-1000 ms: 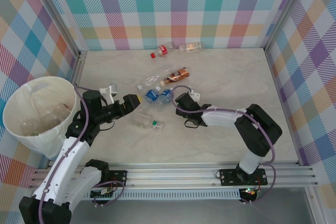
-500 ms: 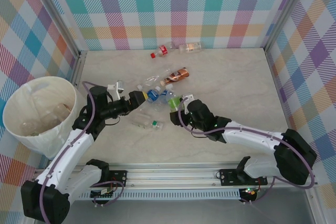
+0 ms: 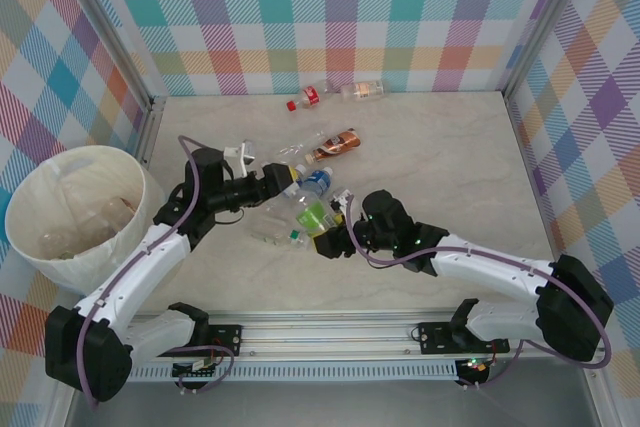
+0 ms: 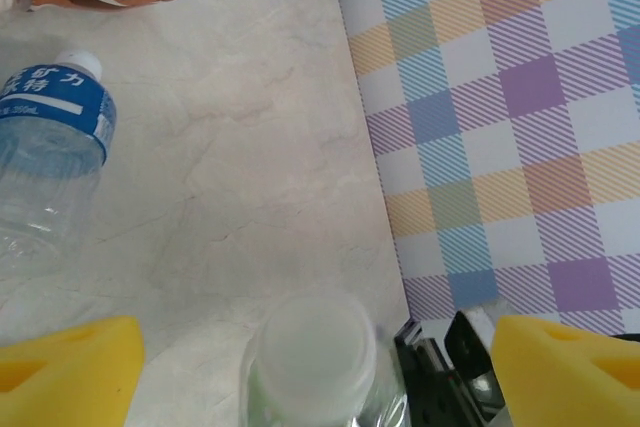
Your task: Put the plastic bottles in the bin
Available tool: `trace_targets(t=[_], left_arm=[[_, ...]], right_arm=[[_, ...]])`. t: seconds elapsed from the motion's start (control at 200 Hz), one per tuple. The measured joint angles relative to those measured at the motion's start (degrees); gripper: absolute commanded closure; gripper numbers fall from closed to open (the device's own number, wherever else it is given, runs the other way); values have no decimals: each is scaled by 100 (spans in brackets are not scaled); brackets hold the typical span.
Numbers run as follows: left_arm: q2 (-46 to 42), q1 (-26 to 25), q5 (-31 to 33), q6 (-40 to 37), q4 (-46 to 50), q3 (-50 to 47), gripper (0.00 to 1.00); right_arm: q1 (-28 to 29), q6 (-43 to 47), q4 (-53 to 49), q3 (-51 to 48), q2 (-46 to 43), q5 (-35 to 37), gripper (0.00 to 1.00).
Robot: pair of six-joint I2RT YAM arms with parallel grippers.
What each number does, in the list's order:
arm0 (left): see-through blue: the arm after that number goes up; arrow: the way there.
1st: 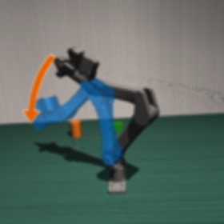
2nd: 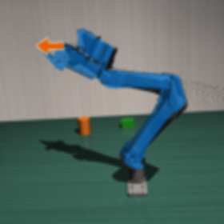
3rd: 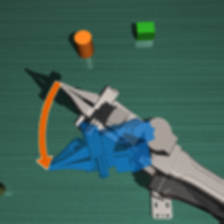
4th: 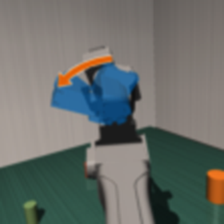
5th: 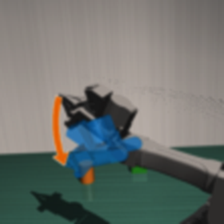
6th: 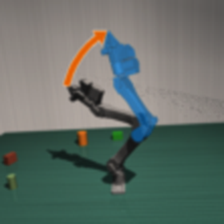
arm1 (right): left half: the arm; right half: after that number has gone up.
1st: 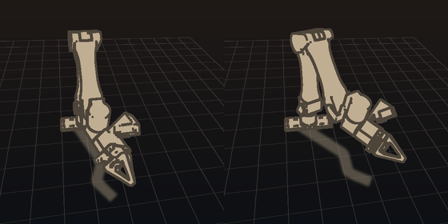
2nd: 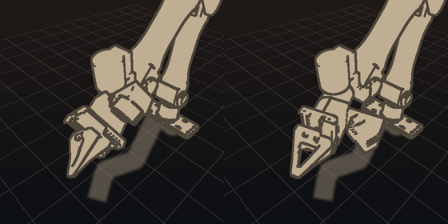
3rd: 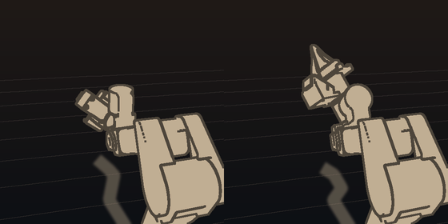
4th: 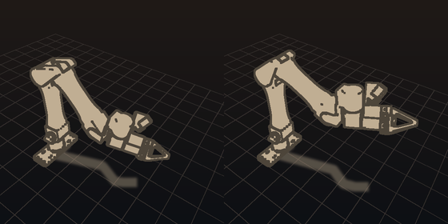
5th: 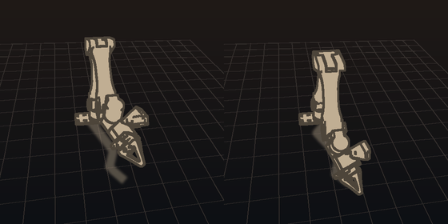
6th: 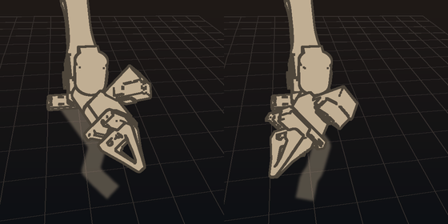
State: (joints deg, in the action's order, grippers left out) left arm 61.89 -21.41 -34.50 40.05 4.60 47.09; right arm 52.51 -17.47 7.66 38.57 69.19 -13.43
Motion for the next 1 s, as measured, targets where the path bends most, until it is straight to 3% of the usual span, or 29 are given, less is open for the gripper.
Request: trace_targets(t=[0.165,0.445,0.55,0.61,0.795,0.915,1.0], left_arm=[[186,-177,63,-68,61,90,29],[107,-326,118,-74,269,107,79],[90,-326,162,-31,284,118,87],[83,-328,164,7,302,129,100],[-142,-328,345,-72,531,221,100],[-396,-328,669,-260,905,518,100],[-476,-328,933,-463,1325,955,100]], right_arm=[[46,-2,4,188,76,-192,53],[79,-31,55,214,107,-225,52],[79,-46,68,216,116,-229,50],[79,-59,94,216,116,-234,44],[79,-173,205,216,61,-205,12],[79,-273,249,201,-269,-24,0],[79,-282,264,140,-658,157,0]])
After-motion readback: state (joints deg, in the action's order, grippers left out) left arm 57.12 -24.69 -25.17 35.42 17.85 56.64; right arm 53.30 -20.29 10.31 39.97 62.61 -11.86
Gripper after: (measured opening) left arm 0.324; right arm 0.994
